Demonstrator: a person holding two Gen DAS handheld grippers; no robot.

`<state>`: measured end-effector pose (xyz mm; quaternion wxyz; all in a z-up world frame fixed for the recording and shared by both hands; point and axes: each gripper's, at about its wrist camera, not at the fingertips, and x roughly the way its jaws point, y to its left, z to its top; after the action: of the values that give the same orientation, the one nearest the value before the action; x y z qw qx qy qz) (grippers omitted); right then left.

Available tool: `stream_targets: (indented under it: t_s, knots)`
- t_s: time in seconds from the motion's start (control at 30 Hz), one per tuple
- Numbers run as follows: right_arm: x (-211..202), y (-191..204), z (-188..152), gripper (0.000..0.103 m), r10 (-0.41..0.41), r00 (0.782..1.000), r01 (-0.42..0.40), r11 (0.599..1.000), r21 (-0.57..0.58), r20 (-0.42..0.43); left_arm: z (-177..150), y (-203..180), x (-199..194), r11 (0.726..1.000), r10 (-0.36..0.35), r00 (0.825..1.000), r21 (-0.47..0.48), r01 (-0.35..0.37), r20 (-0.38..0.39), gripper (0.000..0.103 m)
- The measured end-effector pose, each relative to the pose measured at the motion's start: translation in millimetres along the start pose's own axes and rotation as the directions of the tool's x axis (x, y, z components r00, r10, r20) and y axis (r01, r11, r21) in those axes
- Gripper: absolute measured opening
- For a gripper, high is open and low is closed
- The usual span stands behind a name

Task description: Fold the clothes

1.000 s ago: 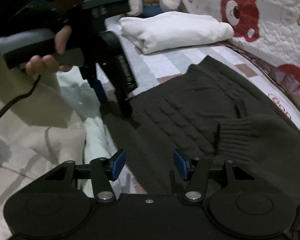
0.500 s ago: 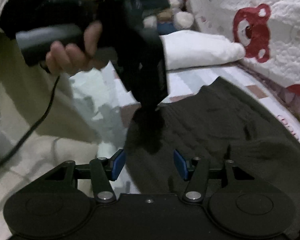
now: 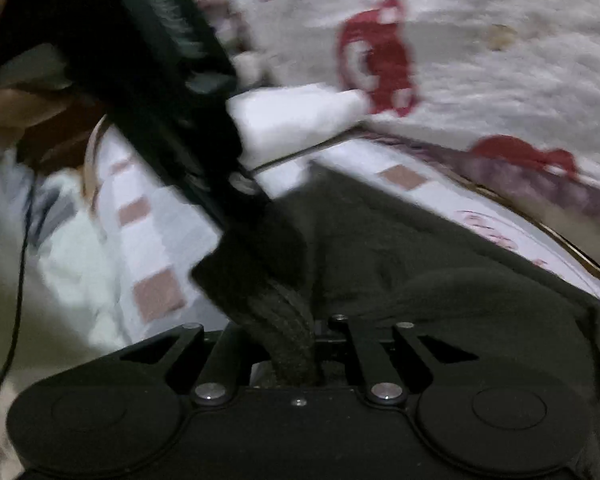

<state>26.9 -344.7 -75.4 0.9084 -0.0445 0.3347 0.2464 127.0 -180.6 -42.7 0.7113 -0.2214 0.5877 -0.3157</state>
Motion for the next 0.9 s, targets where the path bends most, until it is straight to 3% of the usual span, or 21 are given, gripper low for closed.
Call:
stream_targets:
  t_s: [0.07, 0.13, 0.17, 0.27, 0.37, 0.47, 0.53, 0.63, 0.77, 0.83, 0.87, 0.9]
  knots:
    - [-11, -9, 7, 0.010, -0.031, 0.999, 0.030, 0.999, 0.043, 0.024, 16, -9, -20, 0.999, -0.020, 0.996, 0.035, 0.017, 0.084, 0.018]
    - [-19, -15, 10, 0.010, -0.019, 0.999, 0.015, 0.997, 0.073, 0.048, 29, -9, -32, 0.997, 0.046, 0.986, 0.052, -0.056, 0.163, 0.039]
    - [-20, -15, 11, 0.010, -0.016, 0.998, 0.012, 0.997, 0.076, 0.056, 34, -3, -34, 0.995, 0.085, 0.976, 0.039, -0.094, 0.199, 0.039]
    - [-18, -14, 10, 0.009, -0.018, 0.998, 0.015, 0.998, 0.061, 0.054, 36, 32, -31, 0.982, 0.153, 0.971, -0.136, -0.129, 0.182, 0.041]
    - [-16, -9, 10, 0.009, -0.001, 0.999, -0.001, 0.999, 0.043, 0.048, 29, 57, -20, 0.967, 0.088, 0.983, -0.252, -0.045, 0.162, 0.050]
    - [-19, -1, 10, 0.010, 0.030, 0.998, -0.031, 0.999, 0.018, 0.046, 29, 60, -7, 0.973, 0.160, 0.974, -0.192, -0.128, 0.160, 0.051]
    - [-16, 4, 11, 0.009, 0.027, 0.999, -0.027, 1.000, -0.010, 0.035, 34, 66, 0, 0.972, 0.178, 0.969, -0.181, -0.147, 0.172, 0.059]
    - [-14, 11, 14, 0.009, -0.025, 1.000, 0.025, 0.997, -0.069, 0.008, 44, 89, 8, 0.964, 0.196, 0.967, -0.216, -0.158, 0.165, 0.062]
    - [-21, 9, 24, 0.009, -0.005, 0.999, 0.007, 0.998, -0.064, 0.037, 55, 113, 34, 0.939, 0.236, 0.958, -0.293, -0.182, 0.161, 0.062]
    - [-27, 7, 27, 0.009, 0.006, 0.999, -0.003, 0.998, -0.058, 0.054, 59, 121, 49, 0.941, 0.159, 0.966, -0.327, -0.086, 0.203, 0.061]
    - [-31, 5, 26, 0.009, 0.009, 0.999, -0.006, 0.999, -0.053, 0.054, 59, 121, 54, 0.943, 0.142, 0.961, -0.327, -0.058, 0.238, 0.058]
    - [-33, 2, 25, 0.009, 0.010, 0.999, -0.008, 0.999, -0.045, 0.051, 58, 120, 58, 0.946, 0.134, 0.952, -0.322, -0.039, 0.277, 0.045]
